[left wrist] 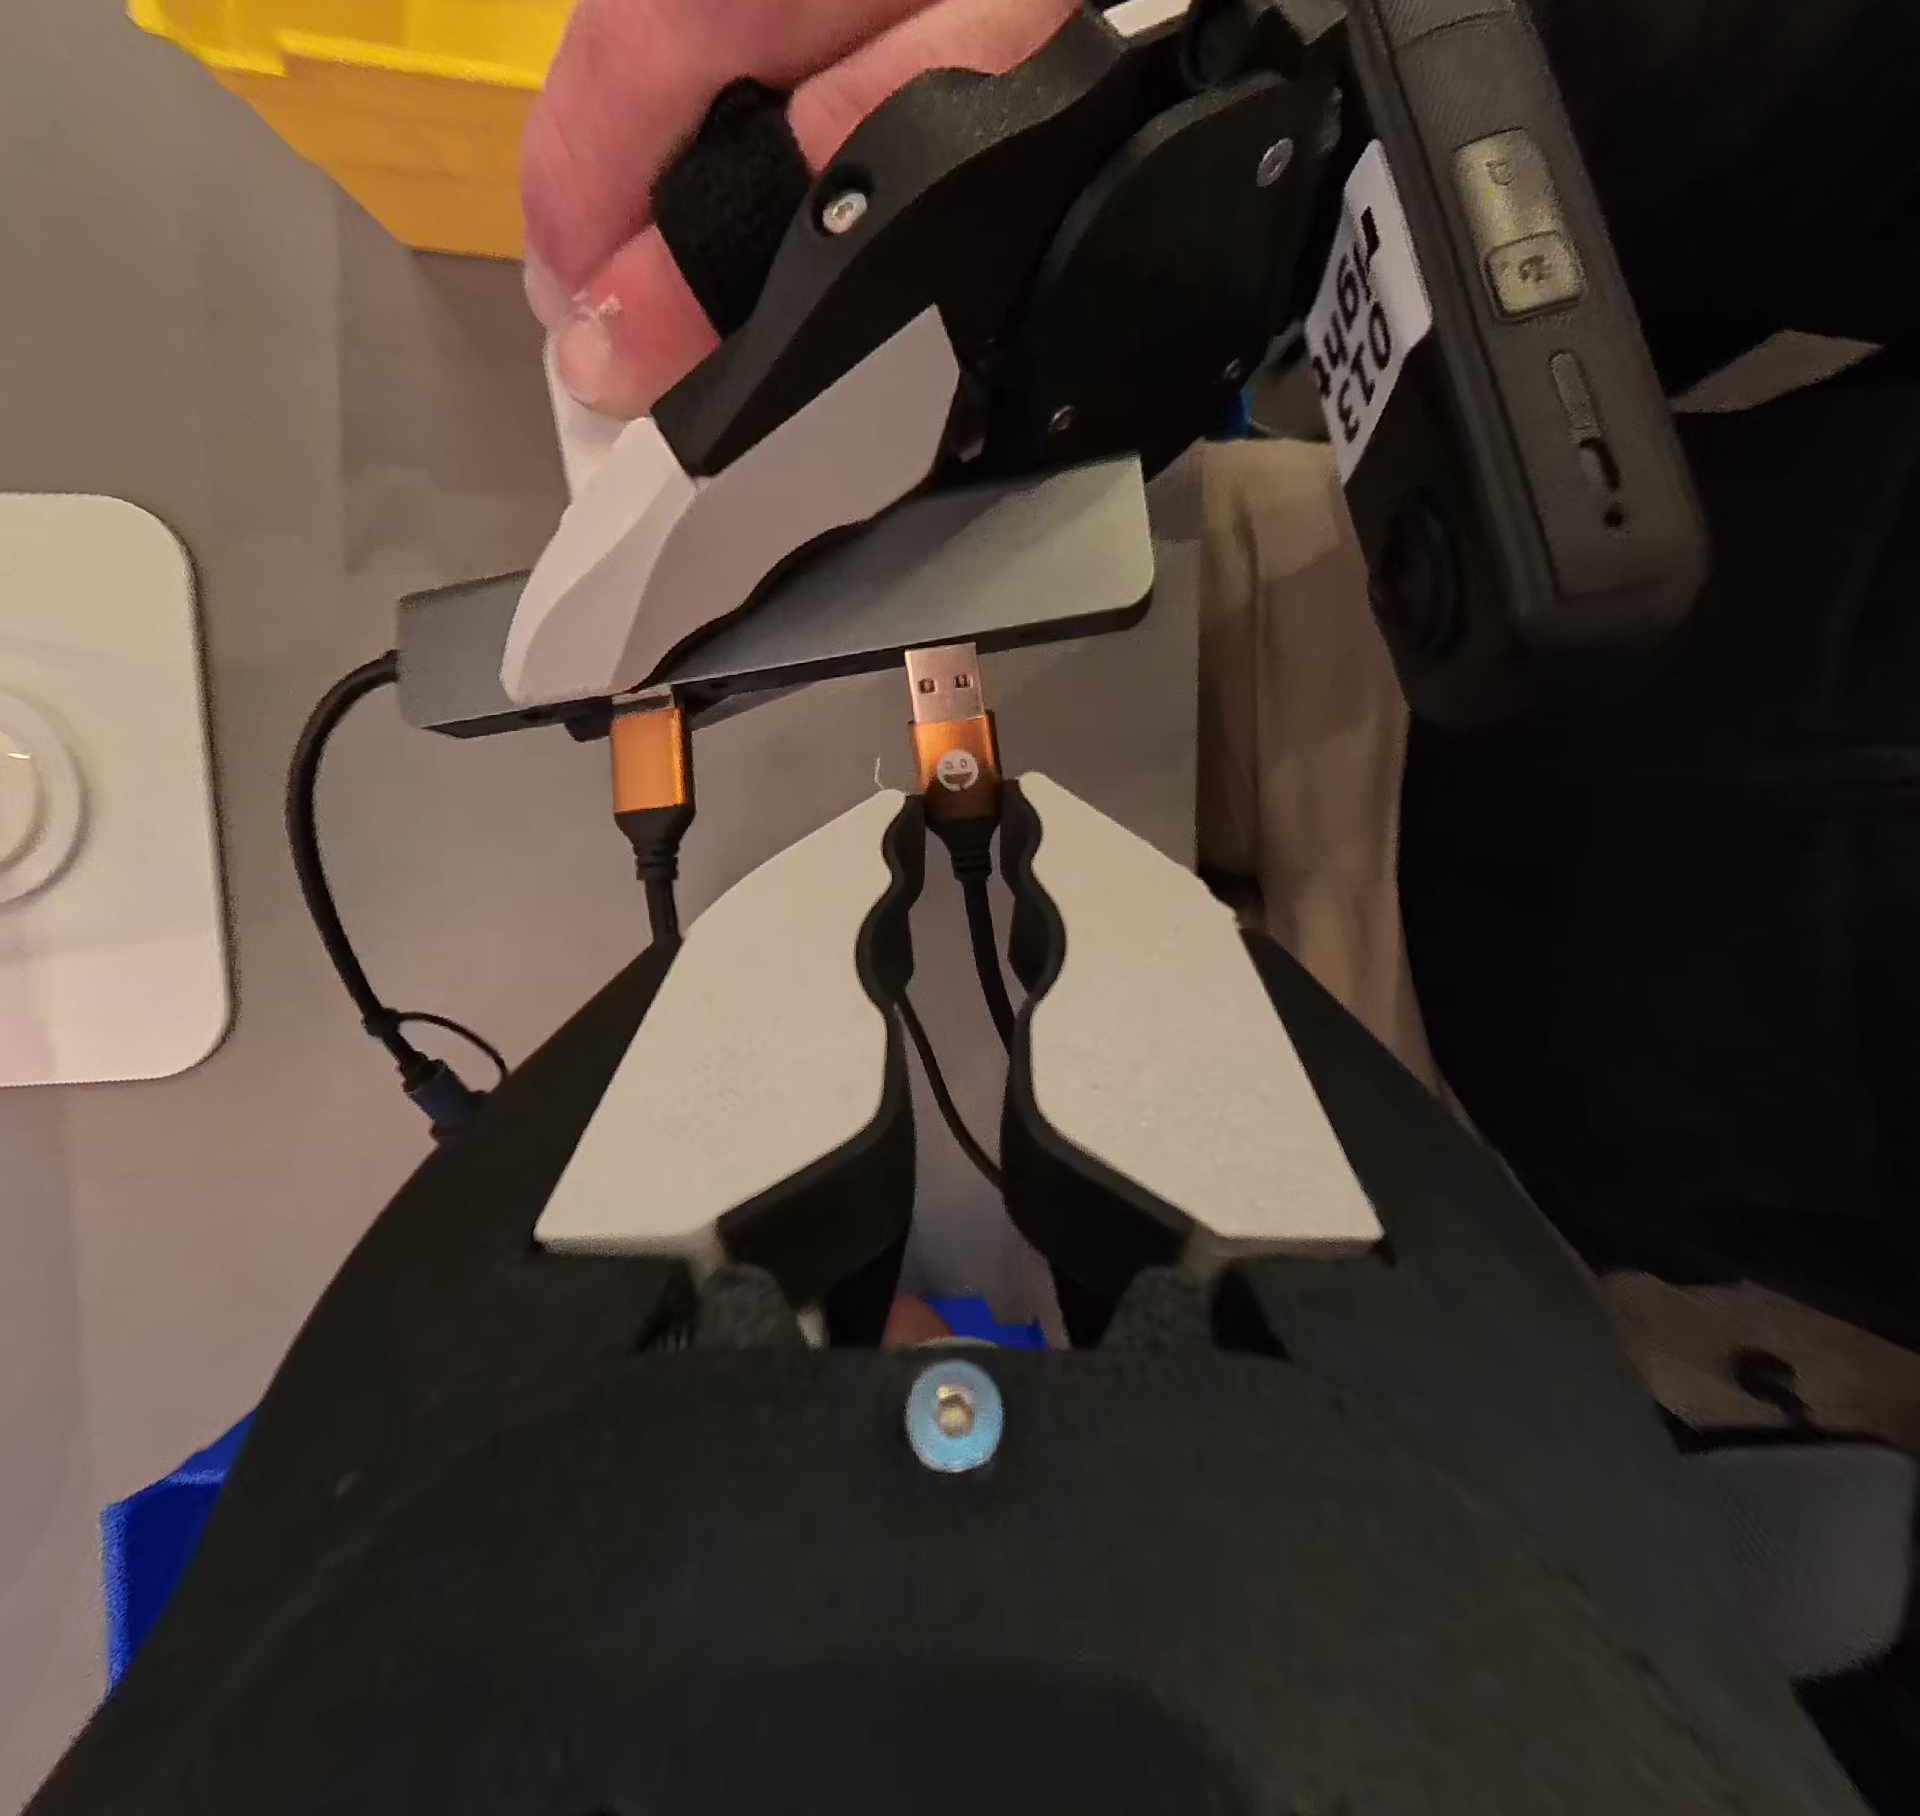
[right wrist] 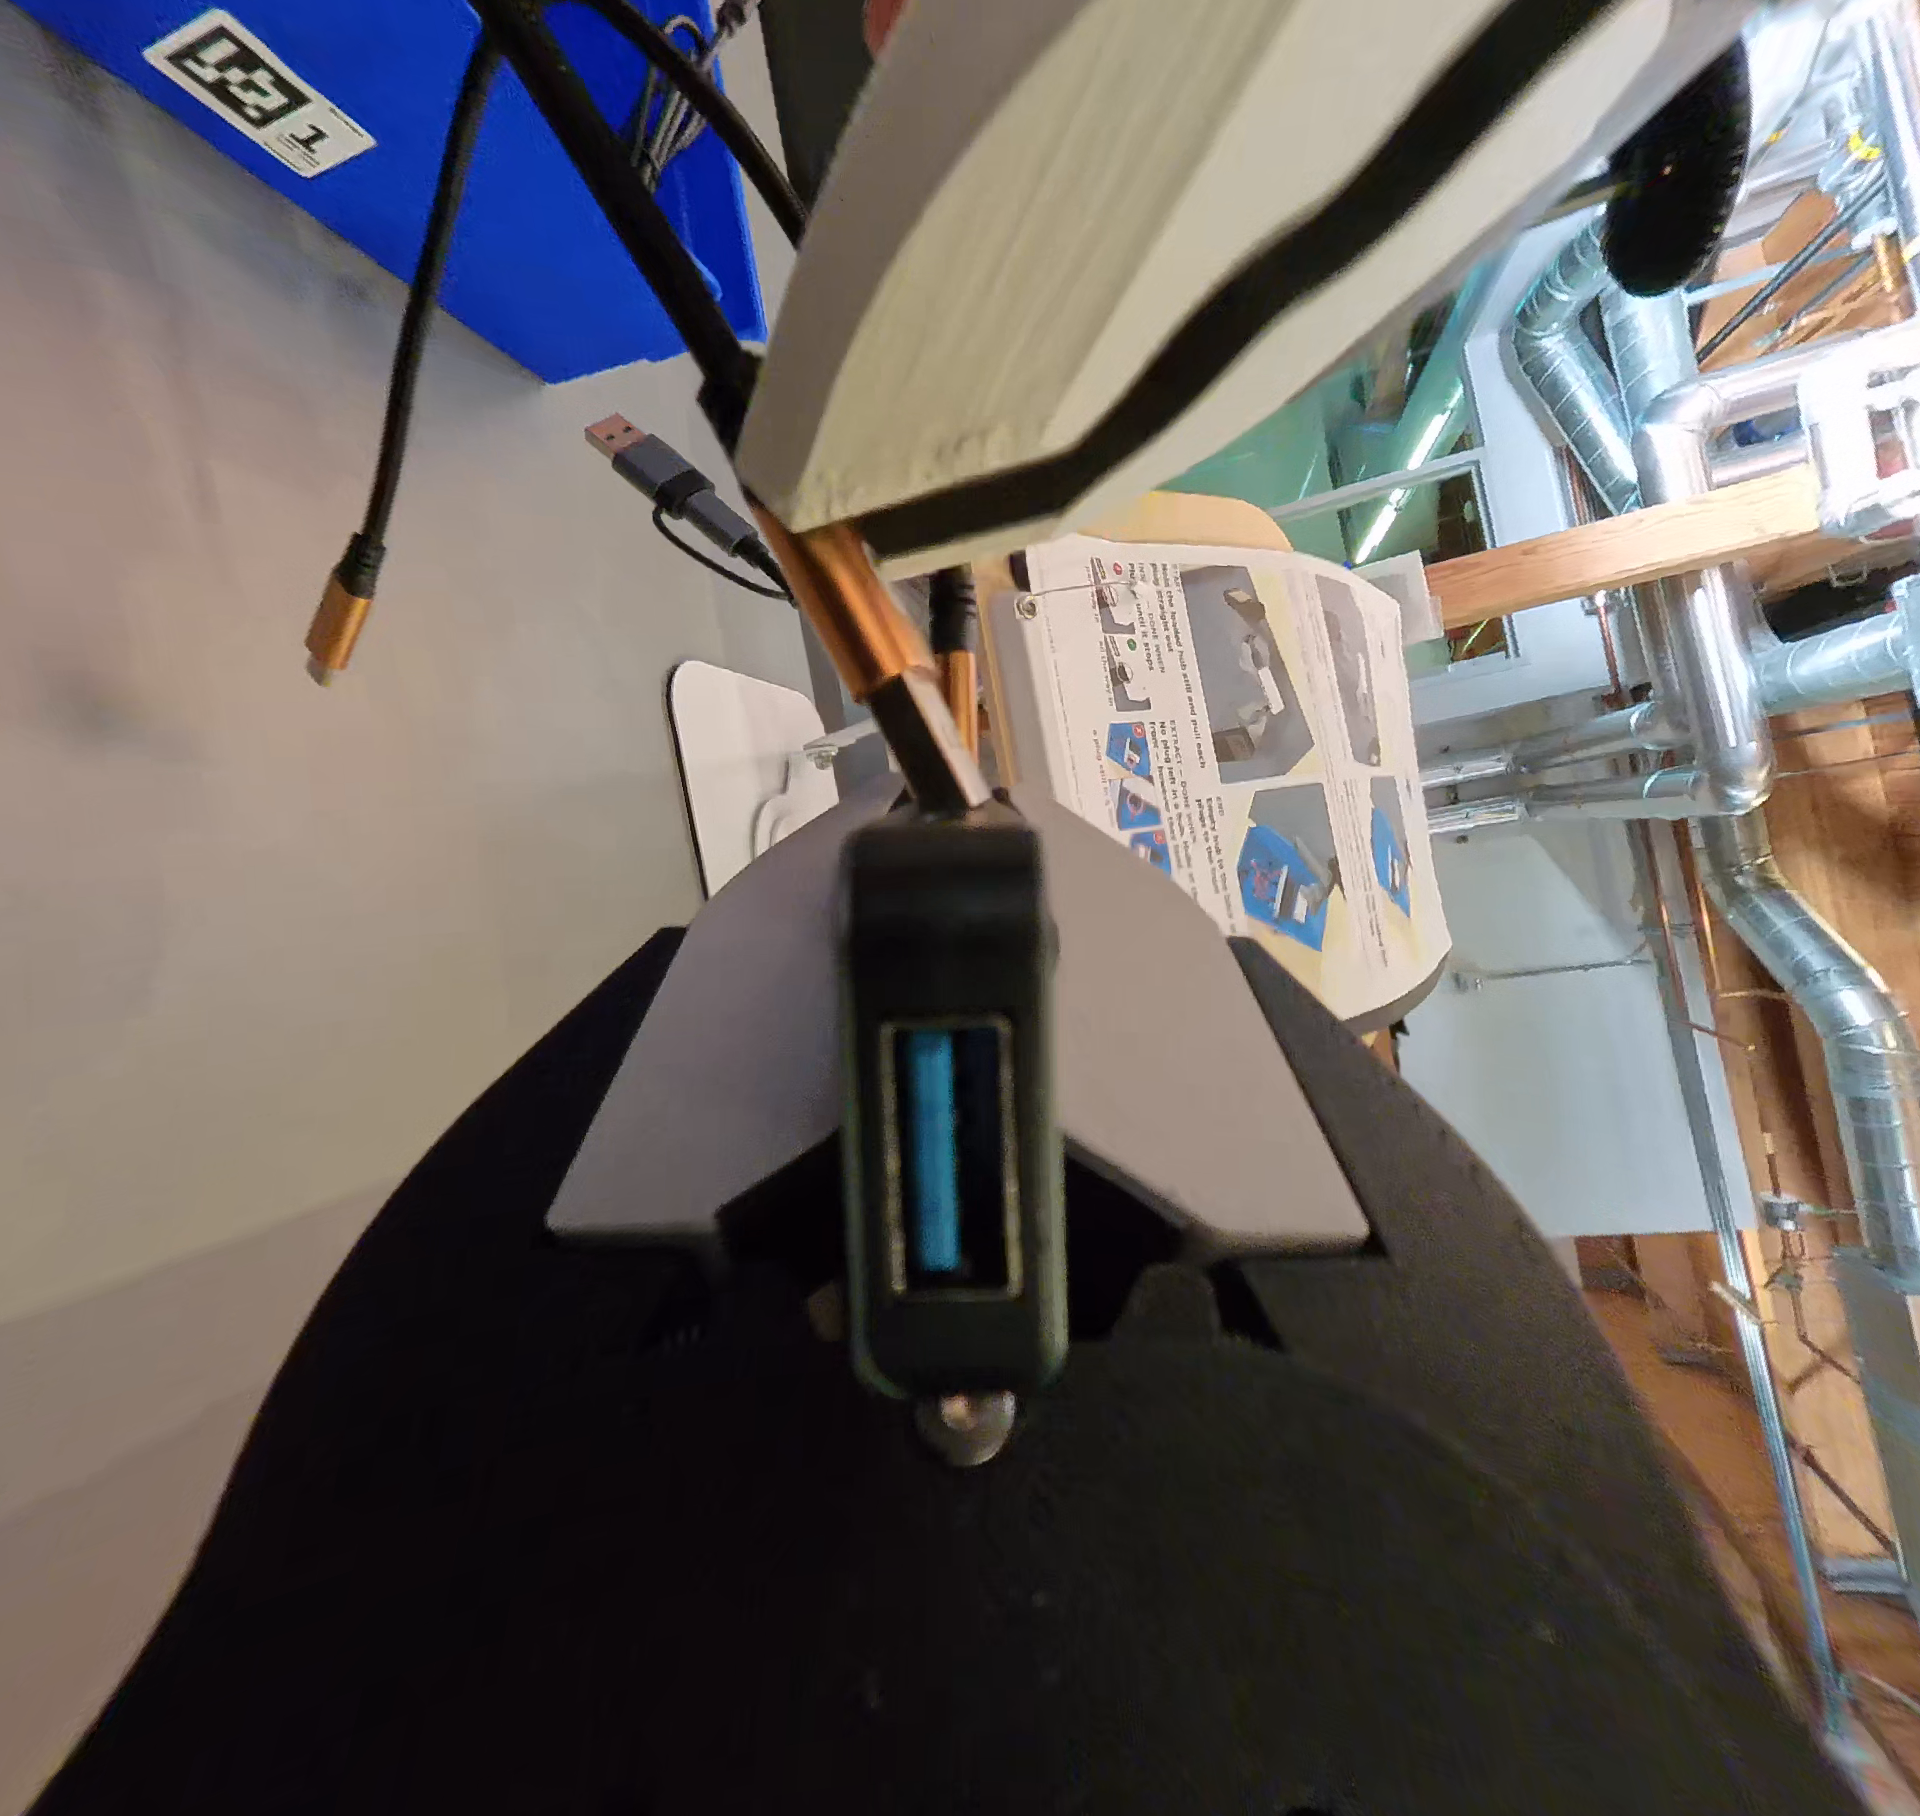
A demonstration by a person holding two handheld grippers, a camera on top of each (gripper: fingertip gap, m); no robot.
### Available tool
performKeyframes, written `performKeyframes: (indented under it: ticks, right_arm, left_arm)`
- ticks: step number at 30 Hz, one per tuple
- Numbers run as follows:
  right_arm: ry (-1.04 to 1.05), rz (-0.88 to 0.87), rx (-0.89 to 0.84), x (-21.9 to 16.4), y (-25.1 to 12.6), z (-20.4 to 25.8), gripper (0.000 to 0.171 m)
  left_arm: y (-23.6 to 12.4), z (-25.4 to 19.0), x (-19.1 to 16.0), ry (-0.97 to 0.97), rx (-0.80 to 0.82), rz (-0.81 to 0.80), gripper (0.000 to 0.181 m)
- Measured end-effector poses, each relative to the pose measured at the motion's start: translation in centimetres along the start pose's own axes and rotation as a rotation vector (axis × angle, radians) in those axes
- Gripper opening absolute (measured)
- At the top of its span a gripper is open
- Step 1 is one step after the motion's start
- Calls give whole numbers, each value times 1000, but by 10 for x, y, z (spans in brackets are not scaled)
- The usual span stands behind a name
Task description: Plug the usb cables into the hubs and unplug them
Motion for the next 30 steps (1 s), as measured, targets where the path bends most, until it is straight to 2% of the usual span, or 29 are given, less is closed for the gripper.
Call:
performKeyframes:
  ticks: [3, 8, 16, 19, 22, 30]
  right_arm:
    - [24, 3, 11, -5, -1, -1, 12]
    - [91, -12, 74, -8, 2, 6, 12]
    - [248, -49, 165, -11, -2, 3, 12]
    - [302, -69, 202, -9, -4, 2, 11]
    - [370, -75, 262, -8, -5, 3, 11]
    - [599, -102, 457, -8, -4, 13, 12]
  left_arm:
    - [-2, 2, 3, 38, 96, -39, 14]
    - [1, 6, 1, 194, 383, -7, 14]
    - [-2, 8, 8, 682, 1070, 93, 14]
    - [2, 10, 9, 788, 1241, 117, 14]
    - [0, 13, 11, 847, 1351, 111, 15]
    - [-3, 11, 20, 1047, 1502, 94, 14]
Point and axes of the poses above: each gripper's, where its closed fingertips meet, y out along the fingers, x out of its top, z = x × y across the jaws, the point moved 3 cm from there along -y, back along the fingers, and after that the axes turned 2 degrees about z, right-handed, at the moved point
